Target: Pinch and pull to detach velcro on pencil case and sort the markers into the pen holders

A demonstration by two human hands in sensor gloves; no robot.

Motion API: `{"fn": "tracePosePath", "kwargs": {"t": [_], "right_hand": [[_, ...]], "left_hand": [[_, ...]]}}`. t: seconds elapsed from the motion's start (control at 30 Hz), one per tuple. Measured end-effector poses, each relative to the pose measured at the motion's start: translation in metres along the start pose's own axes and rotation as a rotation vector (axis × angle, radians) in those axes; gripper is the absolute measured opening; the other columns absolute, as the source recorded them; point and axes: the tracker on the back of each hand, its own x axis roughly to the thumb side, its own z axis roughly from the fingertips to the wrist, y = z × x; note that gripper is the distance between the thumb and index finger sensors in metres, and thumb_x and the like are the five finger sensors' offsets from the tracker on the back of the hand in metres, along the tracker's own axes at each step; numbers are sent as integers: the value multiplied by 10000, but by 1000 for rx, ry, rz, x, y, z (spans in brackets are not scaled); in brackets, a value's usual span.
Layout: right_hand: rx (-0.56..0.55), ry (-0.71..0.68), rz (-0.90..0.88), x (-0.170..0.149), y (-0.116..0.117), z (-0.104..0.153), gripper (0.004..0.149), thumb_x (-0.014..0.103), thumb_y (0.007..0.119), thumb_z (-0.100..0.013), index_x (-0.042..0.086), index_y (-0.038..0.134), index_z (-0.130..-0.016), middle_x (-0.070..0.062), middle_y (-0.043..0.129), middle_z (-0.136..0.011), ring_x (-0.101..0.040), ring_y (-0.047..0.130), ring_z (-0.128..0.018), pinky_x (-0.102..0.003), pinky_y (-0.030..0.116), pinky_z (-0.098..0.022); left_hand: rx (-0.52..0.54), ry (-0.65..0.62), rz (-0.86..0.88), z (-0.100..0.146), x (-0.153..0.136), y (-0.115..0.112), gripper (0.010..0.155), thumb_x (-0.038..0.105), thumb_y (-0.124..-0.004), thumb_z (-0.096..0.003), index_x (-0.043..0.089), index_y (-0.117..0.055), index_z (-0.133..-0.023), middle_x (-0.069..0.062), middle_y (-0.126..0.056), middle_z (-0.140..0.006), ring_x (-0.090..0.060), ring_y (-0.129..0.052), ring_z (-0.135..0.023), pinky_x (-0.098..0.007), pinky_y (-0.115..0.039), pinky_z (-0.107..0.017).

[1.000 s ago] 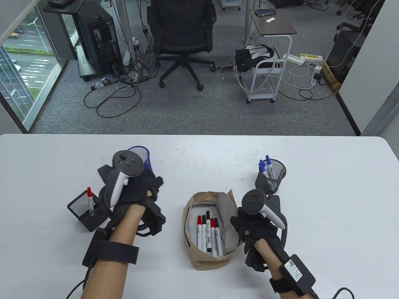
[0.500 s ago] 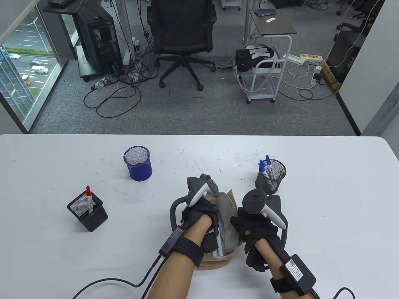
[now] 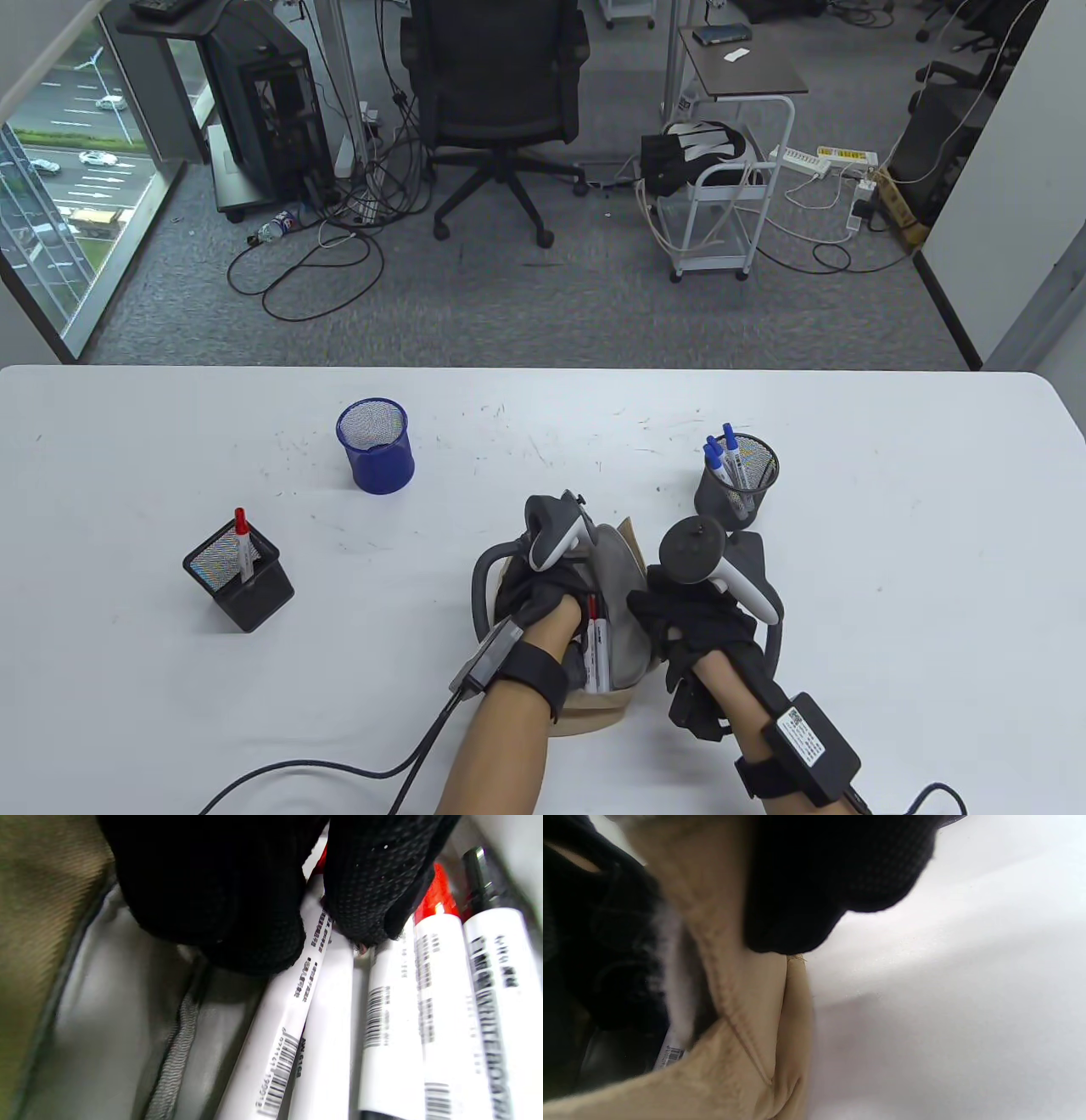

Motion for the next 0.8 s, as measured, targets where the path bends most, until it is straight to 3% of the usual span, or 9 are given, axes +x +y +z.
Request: {"fn": "tracePosePath", "kwargs": {"t": [0.13,0.27,0.37,0.47,0.63,0.8], "right_hand": [[0,3,0,0,0,0,584,325,832,-514,-61,725,-938,-179,1021,-686,-160,1069,-199,-282,889,-137],[2,4,-1,0,0,0,584,325,832,-515,-63,725,-938,-179,1021,-686,-159,1069,-199,-282,889,-137],[2,2,0,0,0,0,584,324,832,-514,-63,726,-938,-177,1021,-685,-160,1069,-199,-282,889,-137],[-1,1,4,0,0,0,581,324,831,-515,-60,726,-938,-179,1021,-686,-159,1069,-198,-282,889,-138],[-2,-1,5,1,0,0,582,326,831,-514,-59,726,-938,-179,1020,-687,-159,1069,-200,-283,888,-139],[-3,-3,8,1,1,0,581,325,829,-516,-60,725,-939,-177,1020,-687,-161,1068,-201,-283,888,-140]], "left_hand": [[38,-164,161,17,-11,21,760,432,-1005,-380,147,-761,-1042,-25,-1071,-757,-180,-1129,-462,-286,-991,-303],[146,-280,338,44,-44,69,628,427,-1000,-386,203,-854,-954,-28,-1076,-757,-188,-1137,-482,-295,-999,-315],[249,-297,500,61,-83,110,559,436,-988,-401,229,-885,-909,-30,-1078,-757,-191,-1141,-492,-297,-1002,-316],[430,-227,576,74,-130,142,523,464,-948,-429,254,-889,-905,-18,-1077,-777,-208,-1133,-547,-323,-991,-347],[637,-30,570,80,-200,163,524,479,-884,-463,230,-891,-925,-46,-1070,-823,-267,-1114,-622,-367,-977,-375],[683,153,486,74,-252,162,531,451,-898,-457,218,-886,-934,-67,-1058,-846,-291,-1104,-654,-383,-975,-385]]}}
